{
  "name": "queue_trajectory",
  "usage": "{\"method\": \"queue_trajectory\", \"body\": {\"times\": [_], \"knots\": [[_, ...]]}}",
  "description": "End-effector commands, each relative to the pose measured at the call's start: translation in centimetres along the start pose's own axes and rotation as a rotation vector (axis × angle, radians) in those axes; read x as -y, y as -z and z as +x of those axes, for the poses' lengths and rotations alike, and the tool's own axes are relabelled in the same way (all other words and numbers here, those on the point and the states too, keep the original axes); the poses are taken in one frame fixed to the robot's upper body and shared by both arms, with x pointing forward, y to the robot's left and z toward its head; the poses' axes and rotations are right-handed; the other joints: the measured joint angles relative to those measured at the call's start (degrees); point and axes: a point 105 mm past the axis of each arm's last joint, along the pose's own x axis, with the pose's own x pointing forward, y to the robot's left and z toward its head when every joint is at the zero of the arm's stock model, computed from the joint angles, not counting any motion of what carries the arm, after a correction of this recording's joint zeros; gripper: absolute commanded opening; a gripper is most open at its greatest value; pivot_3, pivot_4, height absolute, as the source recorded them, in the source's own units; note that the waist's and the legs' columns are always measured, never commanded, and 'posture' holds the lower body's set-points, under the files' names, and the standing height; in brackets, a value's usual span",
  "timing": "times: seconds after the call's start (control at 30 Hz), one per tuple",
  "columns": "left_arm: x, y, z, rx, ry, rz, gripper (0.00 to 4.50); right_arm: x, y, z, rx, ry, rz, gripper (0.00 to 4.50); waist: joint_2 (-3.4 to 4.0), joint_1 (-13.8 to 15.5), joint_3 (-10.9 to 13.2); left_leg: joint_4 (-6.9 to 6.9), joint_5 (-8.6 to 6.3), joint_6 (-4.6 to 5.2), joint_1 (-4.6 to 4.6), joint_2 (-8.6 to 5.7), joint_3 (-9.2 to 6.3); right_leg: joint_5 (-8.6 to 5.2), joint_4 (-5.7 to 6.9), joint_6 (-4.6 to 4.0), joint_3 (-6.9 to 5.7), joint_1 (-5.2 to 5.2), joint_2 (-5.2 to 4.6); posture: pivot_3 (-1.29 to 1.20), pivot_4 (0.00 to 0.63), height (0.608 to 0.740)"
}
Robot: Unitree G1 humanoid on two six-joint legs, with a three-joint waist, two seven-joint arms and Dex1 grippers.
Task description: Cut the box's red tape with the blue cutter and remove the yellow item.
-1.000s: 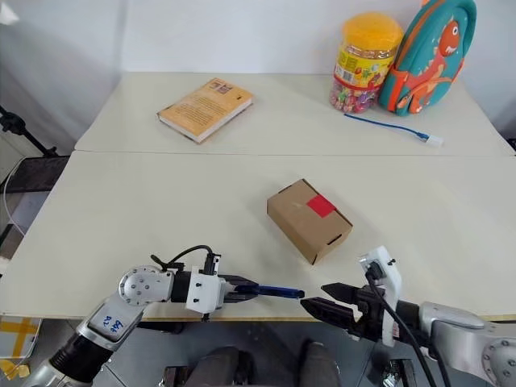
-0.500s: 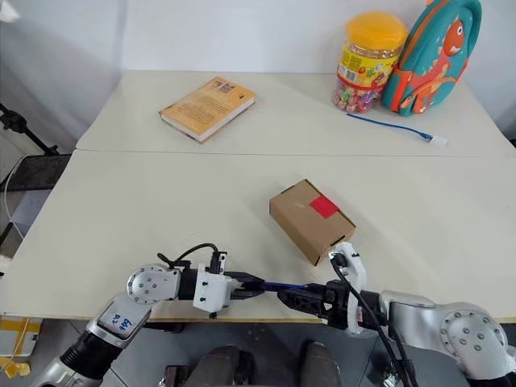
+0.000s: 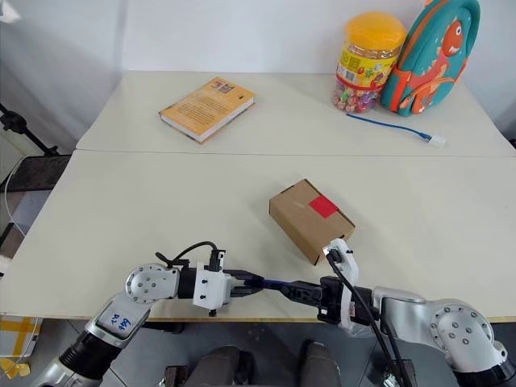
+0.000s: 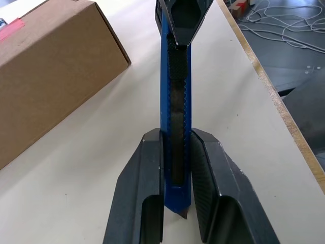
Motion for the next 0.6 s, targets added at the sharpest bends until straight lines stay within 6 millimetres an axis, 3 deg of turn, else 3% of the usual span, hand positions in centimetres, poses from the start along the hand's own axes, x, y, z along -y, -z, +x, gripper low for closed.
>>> {"method": "queue_trajectory", "body": {"times": [0.03,0.17,0.2,0.37,0.43,0.53,0.6], "knots": [[-0.2,-2.3,-0.2,0.094,0.012,0.021,0.77,0.8,0.0,-0.2,0.010,0.038,-0.006,0.18,0.00,-0.02,0.00,0.00,0.00,0.00,0.00,0.00,-0.01,0.00,0.00,0.00,0.01,0.00,0.00,0.00,0.150,0.740],[-0.1,-3.2,-2.9,0.151,0.049,-0.206,2.02,-0.1,-0.8,-0.7,0.035,-0.010,-0.044,0.18,0.00,-0.16,0.01,0.00,-0.01,-0.02,-0.03,0.06,-0.03,0.00,-0.02,0.00,0.06,-0.01,-0.05,0.00,0.150,0.740],[-0.1,-3.1,-4.0,0.135,0.068,-0.286,2.06,-0.6,-1.0,-1.0,0.039,-0.035,-0.062,0.18,0.01,-0.20,0.01,0.00,-0.01,-0.02,-0.03,0.09,-0.04,0.00,-0.01,0.00,0.09,-0.02,-0.05,0.00,0.150,0.740],[-2.8,-1.1,-10.4,0.016,-0.020,-0.601,2.06,-2.7,-1.7,-3.6,0.048,-0.125,-0.185,0.18,0.24,0.06,0.20,0.01,0.02,-0.08,-0.04,0.20,-0.06,-0.01,-0.01,-0.02,0.01,-0.04,0.31,0.00,0.150,0.740],[-3.7,-0.5,-11.6,0.009,-0.071,-0.662,2.06,-3.2,-2.0,-4.7,0.067,-0.138,-0.215,0.18,0.24,0.13,0.20,0.01,0.02,-0.08,-0.05,0.19,-0.06,-0.01,0.00,-0.02,-0.06,-0.03,0.41,0.00,0.150,0.740],[-5.7,0.7,-11.8,0.023,-0.170,-0.676,1.49,-4.3,-3.1,-7.3,0.129,-0.122,-0.314,0.18,0.22,0.48,0.22,0.00,-0.02,-0.04,-0.05,0.13,-0.05,0.00,-0.02,0.00,0.05,-0.02,0.51,0.00,0.150,0.740],[-6.4,0.9,-11.0,0.044,-0.184,-0.673,0.84,-4.6,-3.6,-8.6,0.156,-0.099,-0.345,0.18,0.12,0.64,0.27,0.00,-0.05,0.00,-0.06,0.09,0.00,0.02,-0.04,0.04,0.10,-0.02,0.51,0.00,0.150,0.740]]}}
